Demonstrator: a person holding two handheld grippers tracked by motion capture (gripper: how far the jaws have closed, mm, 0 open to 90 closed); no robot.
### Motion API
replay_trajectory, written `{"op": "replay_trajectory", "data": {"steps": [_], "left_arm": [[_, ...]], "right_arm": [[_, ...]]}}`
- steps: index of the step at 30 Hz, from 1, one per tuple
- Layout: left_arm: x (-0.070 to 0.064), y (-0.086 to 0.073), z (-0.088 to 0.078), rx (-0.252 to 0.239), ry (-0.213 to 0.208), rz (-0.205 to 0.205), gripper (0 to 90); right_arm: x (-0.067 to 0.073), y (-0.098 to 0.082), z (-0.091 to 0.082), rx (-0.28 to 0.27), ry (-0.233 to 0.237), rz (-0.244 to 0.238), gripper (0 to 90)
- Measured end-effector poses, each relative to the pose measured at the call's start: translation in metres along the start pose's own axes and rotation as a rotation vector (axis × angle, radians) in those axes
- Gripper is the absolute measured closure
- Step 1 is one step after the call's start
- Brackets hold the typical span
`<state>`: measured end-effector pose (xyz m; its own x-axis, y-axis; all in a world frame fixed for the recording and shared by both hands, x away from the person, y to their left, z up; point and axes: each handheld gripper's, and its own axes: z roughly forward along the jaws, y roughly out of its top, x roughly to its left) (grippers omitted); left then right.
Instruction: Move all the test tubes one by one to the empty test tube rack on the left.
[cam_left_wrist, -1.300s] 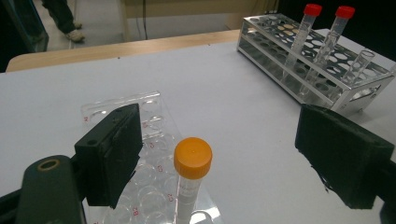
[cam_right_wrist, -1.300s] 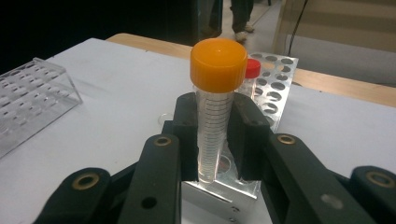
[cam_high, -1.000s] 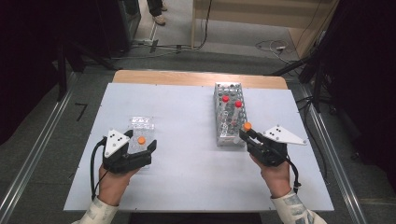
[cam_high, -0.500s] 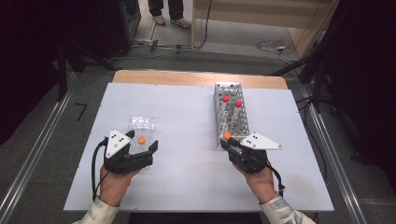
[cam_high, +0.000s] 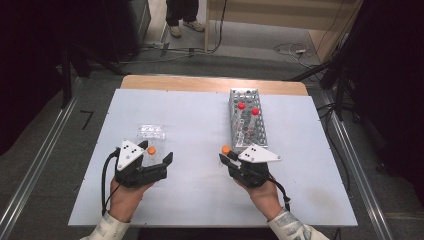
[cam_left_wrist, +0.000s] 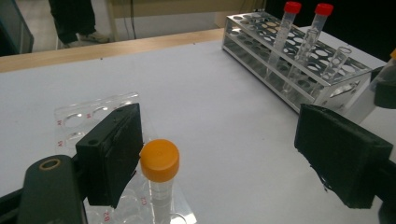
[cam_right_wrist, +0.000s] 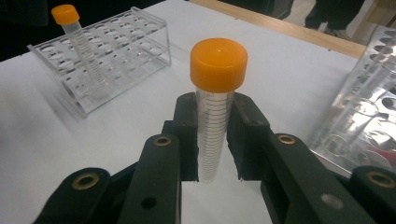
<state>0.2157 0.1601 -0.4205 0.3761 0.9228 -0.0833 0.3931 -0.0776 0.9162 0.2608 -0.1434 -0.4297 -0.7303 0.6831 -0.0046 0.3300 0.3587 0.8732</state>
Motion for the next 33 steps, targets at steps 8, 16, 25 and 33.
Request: {"op": "replay_trajectory", "data": {"steps": [8,16,25,33], "left_arm": [[-0.006,0.001,0.001,0.001,-0.017,0.007,15.8],[-0.009,0.001,0.002,0.003,-0.028,0.013,15.8],[-0.017,0.004,0.002,-0.007,-0.067,0.018,18.0],[-0.025,0.006,0.005,-0.013,-0.141,0.031,29.0]], "right_arm": [[0.012,0.004,0.013,0.014,0.029,-0.019,71.8],[0.019,0.007,0.023,0.022,0.049,-0.029,71.8],[0.031,0.012,0.034,0.028,0.078,-0.058,71.7],[0.045,0.016,0.045,0.034,0.111,-0.077,71.8]]}}
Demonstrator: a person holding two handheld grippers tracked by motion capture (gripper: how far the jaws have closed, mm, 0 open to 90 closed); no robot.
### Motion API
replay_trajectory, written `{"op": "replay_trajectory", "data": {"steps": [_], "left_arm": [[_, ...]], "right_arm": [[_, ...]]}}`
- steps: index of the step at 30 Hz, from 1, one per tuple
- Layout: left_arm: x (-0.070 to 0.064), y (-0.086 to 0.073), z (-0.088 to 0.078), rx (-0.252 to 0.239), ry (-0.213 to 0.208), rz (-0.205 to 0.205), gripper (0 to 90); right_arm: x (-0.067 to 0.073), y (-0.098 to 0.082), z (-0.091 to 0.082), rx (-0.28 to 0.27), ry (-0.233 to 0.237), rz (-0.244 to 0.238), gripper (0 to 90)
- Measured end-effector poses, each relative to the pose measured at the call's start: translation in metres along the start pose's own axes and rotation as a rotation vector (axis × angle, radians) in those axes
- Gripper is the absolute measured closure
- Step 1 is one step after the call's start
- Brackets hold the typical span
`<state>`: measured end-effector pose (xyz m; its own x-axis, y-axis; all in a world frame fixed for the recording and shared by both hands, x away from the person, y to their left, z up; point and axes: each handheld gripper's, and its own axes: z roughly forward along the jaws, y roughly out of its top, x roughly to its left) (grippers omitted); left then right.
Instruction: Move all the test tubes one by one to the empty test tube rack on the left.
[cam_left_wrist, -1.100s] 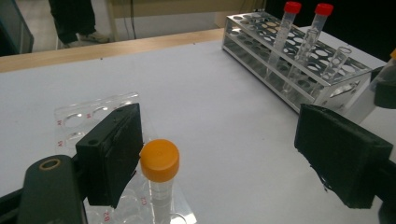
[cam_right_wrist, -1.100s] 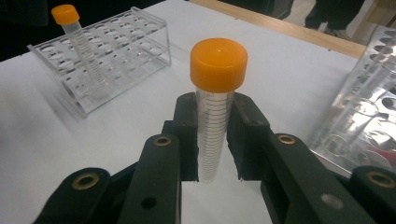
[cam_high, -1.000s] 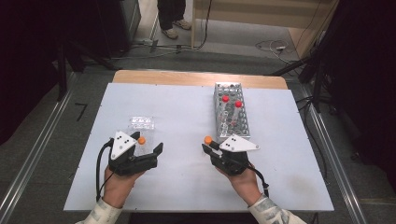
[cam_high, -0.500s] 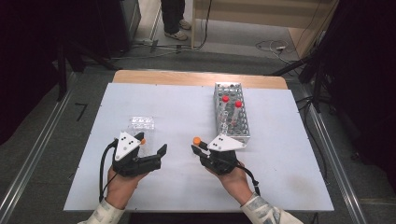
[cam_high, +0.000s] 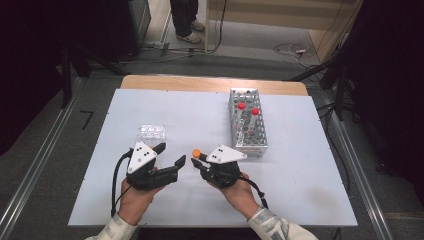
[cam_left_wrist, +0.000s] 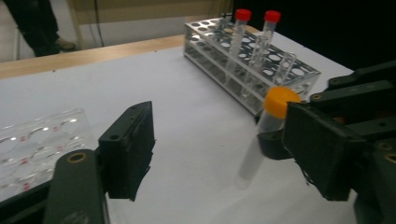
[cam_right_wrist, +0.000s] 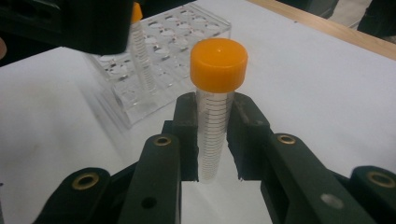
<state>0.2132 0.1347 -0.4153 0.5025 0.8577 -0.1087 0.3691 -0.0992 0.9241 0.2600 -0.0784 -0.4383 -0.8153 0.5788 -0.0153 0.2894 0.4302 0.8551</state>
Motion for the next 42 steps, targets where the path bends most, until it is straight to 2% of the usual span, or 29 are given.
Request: {"op": "replay_trajectory", "data": {"steps": [6,7,12,21,31,32,33,35,38,42], "left_arm": [[-0.005,0.000,0.006,0.008,-0.057,0.013,43.4],[-0.005,-0.001,0.006,0.009,-0.063,0.012,43.4],[-0.007,-0.001,0.008,0.014,-0.075,0.021,50.2],[-0.008,-0.002,0.009,0.014,-0.090,0.032,66.5],[-0.008,-0.002,0.009,0.014,-0.089,0.044,70.0],[-0.008,-0.002,0.008,0.014,-0.089,0.044,70.1],[-0.008,-0.002,0.008,0.013,-0.089,0.044,70.1],[-0.008,-0.001,0.007,0.011,-0.088,0.041,70.1],[-0.006,0.000,0.005,0.004,-0.085,0.033,70.1],[0.000,0.002,0.000,-0.004,-0.077,0.012,70.1]], "right_arm": [[0.013,0.005,0.007,-0.005,0.030,-0.024,71.8],[0.013,0.005,0.007,-0.005,0.030,-0.024,71.8],[0.018,0.007,0.010,-0.007,0.040,-0.035,71.7],[0.019,0.008,0.009,-0.011,0.043,-0.035,71.7],[0.020,0.008,0.009,-0.012,0.045,-0.031,70.7],[0.019,0.008,0.009,-0.011,0.053,-0.029,63.1],[0.019,0.008,0.009,-0.011,0.053,-0.029,63.1],[0.018,0.008,0.010,-0.010,0.065,-0.027,55.7],[0.016,0.009,0.009,0.001,0.083,-0.025,40.1],[0.013,0.009,0.007,0.011,0.099,-0.007,30.0]]}}
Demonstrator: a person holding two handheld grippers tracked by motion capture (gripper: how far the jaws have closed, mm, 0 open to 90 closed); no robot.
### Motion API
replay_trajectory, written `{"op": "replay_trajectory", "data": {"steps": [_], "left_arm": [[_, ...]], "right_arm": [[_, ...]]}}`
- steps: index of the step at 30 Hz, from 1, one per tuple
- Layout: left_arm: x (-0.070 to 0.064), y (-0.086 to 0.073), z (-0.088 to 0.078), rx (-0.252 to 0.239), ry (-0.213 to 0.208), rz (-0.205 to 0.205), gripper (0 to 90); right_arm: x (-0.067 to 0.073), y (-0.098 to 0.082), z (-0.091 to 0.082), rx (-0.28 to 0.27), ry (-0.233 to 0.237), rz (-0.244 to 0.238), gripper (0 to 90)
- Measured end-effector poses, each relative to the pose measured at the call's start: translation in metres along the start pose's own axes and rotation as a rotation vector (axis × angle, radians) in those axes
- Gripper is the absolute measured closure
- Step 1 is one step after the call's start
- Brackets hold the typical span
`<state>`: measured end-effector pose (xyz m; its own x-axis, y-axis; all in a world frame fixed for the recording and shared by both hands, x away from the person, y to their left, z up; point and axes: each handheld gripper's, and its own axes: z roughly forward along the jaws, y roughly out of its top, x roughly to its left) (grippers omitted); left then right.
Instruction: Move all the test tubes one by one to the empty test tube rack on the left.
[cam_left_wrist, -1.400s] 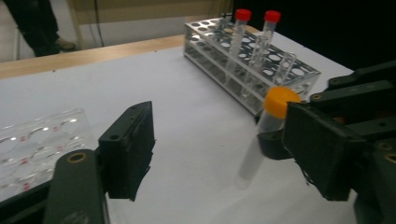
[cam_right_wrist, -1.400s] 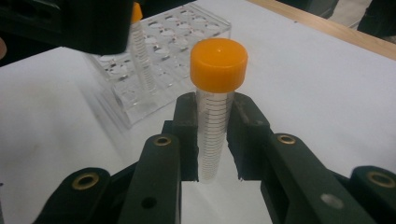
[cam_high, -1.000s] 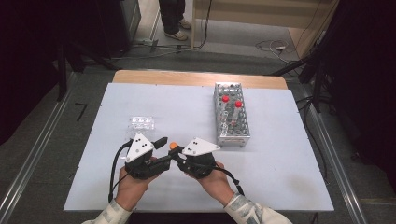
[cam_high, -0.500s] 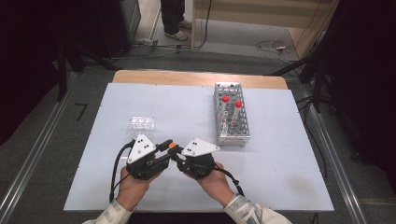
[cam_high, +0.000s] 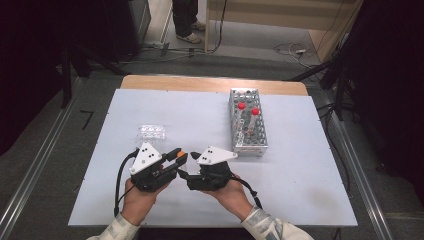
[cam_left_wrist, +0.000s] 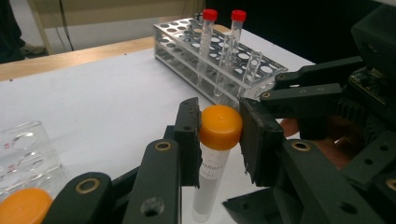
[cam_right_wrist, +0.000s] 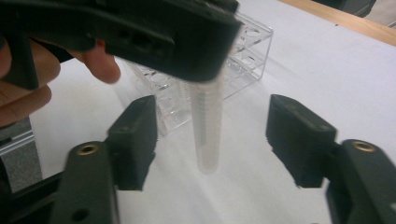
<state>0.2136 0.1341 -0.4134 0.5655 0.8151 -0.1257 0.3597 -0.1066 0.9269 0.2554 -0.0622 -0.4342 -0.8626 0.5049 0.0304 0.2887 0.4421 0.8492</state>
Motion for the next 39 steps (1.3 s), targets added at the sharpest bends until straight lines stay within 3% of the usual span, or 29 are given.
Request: {"op": "replay_trajectory", "data": {"steps": [8,20,29,39], "left_arm": [[0.011,0.006,-0.018,-0.019,0.000,-0.049,70.2],[0.034,0.017,-0.053,-0.067,0.068,-0.099,70.1],[0.041,0.011,-0.063,-0.058,0.146,-0.070,70.1],[0.040,0.007,-0.058,-0.054,0.176,-0.047,70.1]], "right_arm": [[-0.005,-0.003,-0.009,0.007,-0.005,0.007,26.7],[-0.019,-0.012,-0.024,0.011,-0.048,0.017,26.9],[-0.029,-0.017,-0.039,0.001,-0.079,0.035,27.2],[-0.035,-0.021,-0.045,-0.006,-0.098,0.050,27.6]]}}
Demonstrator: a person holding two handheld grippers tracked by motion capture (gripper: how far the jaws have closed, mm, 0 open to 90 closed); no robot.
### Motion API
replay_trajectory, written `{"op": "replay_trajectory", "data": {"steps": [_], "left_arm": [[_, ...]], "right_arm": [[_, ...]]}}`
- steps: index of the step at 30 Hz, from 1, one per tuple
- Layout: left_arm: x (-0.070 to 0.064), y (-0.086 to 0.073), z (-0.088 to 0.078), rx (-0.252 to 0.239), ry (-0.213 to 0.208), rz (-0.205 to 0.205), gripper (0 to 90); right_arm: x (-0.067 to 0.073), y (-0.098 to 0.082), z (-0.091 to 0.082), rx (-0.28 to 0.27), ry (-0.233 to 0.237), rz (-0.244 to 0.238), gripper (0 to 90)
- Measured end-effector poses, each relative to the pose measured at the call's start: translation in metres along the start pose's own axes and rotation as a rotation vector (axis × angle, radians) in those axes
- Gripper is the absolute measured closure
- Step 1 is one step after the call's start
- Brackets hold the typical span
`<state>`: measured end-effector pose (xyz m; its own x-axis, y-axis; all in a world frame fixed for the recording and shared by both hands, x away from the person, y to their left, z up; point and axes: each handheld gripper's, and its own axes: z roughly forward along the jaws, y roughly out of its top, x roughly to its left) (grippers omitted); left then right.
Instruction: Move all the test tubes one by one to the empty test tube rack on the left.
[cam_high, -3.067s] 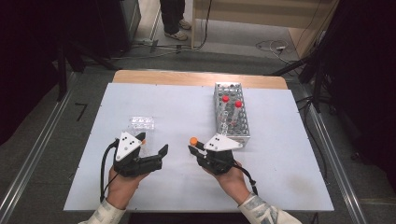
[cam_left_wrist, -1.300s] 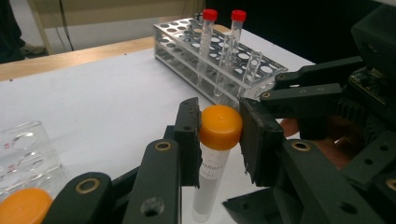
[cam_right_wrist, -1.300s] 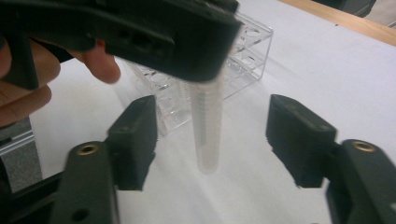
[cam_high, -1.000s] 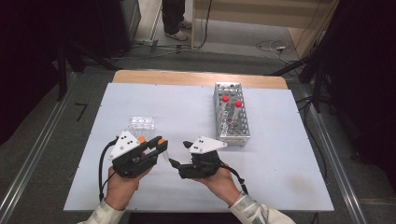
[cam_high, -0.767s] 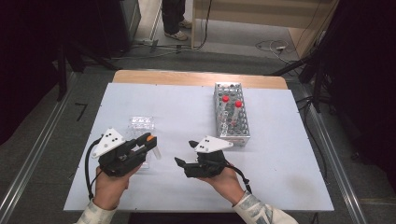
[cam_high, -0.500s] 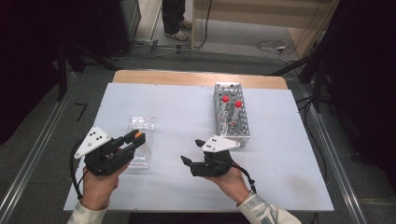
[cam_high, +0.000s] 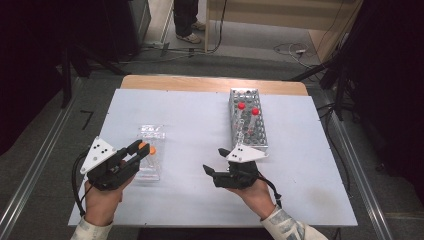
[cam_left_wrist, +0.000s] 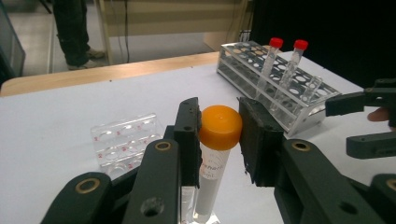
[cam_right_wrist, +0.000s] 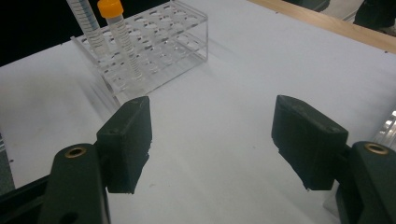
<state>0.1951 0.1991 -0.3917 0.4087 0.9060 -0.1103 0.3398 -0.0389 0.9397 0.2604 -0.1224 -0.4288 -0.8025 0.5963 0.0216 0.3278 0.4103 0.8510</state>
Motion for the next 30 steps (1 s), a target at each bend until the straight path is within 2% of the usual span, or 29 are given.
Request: {"op": "replay_trajectory", "data": {"steps": [11,19,25,30], "left_arm": [[-0.005,-0.015,0.011,0.037,0.040,0.029,69.9],[-0.005,-0.025,0.015,0.067,0.077,0.016,69.8],[-0.005,-0.029,0.018,0.094,0.078,0.014,68.9],[-0.004,-0.029,0.018,0.090,0.070,0.000,61.6]], "right_arm": [[0.000,-0.001,0.000,0.005,-0.002,-0.001,28.1],[-0.001,-0.002,0.000,0.006,-0.005,0.005,28.3],[-0.001,-0.002,0.001,0.008,-0.005,0.001,28.3],[-0.001,-0.002,0.000,0.006,-0.010,0.006,28.5]]}}
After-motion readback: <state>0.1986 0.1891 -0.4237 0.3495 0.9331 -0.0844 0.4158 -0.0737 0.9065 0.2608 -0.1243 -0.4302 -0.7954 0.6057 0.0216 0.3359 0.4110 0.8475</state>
